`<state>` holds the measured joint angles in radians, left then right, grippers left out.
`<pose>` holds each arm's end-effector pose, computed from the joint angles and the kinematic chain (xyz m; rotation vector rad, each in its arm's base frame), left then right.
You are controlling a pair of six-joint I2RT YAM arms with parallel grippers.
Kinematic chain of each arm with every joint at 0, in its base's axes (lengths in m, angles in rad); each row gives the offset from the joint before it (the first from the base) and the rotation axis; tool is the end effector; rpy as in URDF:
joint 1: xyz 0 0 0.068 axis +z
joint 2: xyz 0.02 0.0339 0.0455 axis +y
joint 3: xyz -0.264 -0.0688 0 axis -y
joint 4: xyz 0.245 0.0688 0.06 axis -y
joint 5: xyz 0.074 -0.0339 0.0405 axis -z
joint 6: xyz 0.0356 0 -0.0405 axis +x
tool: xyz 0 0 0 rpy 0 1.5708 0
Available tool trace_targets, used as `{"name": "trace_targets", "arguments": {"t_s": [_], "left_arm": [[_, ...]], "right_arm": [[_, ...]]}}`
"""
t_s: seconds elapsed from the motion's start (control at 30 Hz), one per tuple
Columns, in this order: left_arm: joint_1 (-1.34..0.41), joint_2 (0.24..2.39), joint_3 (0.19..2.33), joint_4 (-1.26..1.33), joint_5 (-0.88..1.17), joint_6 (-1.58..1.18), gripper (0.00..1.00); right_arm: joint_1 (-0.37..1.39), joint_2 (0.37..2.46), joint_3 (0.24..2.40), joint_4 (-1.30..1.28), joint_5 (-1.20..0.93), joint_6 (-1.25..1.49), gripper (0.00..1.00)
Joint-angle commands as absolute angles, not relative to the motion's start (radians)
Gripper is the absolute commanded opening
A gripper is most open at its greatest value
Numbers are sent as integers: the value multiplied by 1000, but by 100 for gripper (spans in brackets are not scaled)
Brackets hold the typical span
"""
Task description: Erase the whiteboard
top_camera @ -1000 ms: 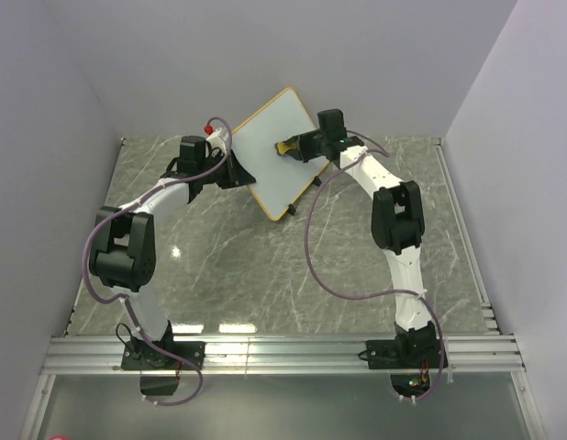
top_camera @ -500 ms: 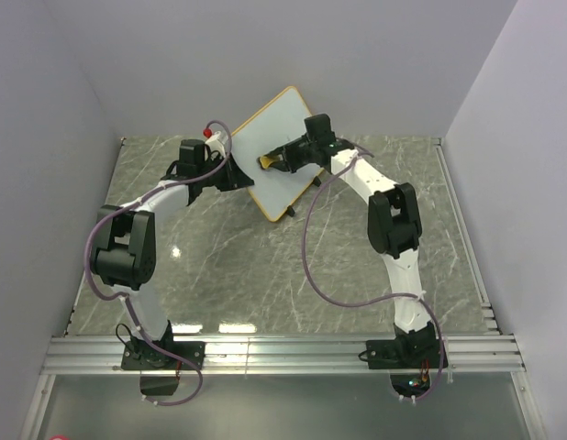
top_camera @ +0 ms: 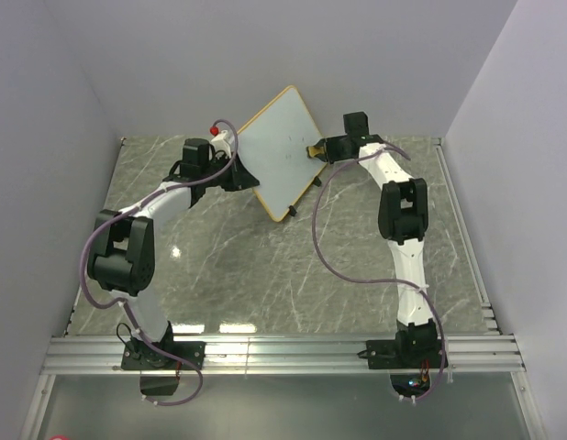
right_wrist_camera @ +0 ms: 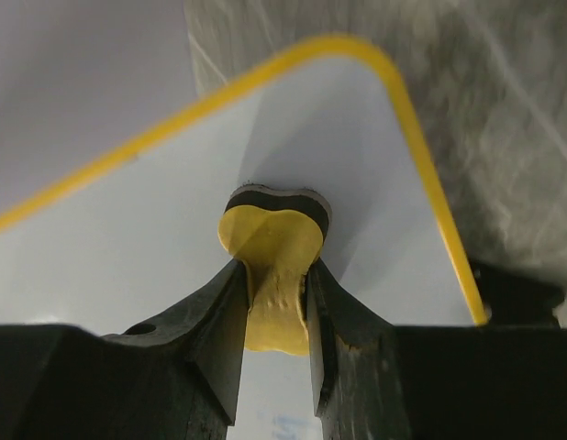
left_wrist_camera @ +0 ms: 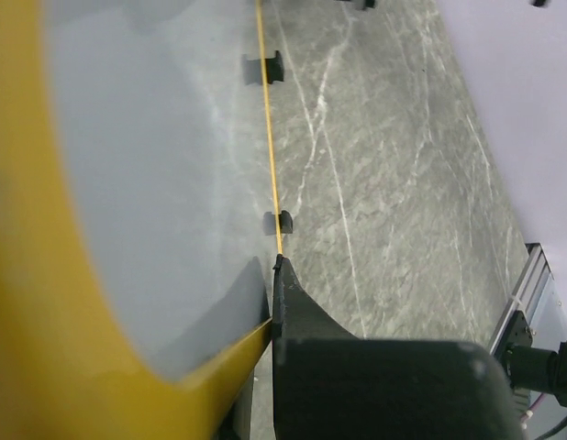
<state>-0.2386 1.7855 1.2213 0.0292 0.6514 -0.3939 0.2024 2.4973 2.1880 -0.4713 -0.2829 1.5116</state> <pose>0.3868 -0.1163 0.2390 0.2426 2.1481 -1.0575 0.5462 0.1222 0.1785 1.4737 2.1761 1.0716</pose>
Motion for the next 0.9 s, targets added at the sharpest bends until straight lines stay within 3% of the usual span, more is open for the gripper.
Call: {"name": "trace_targets", "arguments": {"t_s": [0.0,0.33,0.57,0.87], "left_arm": [[-339,1824,1138,-380,822,-190,0],[-341,1830,1140,-376,825,-190,0],[-342,1829,1140,-371,830,-192,0],[-350,1801,1126,-364,810,-193,0]], "right_arm": [[262,2626,2239,-459,-195,1568,0],[409,2567,2201,-309,-333,1623,0],[511,2464,1975,-229,-423,1631,0],[512,2372,1704,-141,-442,1646,0]]}}
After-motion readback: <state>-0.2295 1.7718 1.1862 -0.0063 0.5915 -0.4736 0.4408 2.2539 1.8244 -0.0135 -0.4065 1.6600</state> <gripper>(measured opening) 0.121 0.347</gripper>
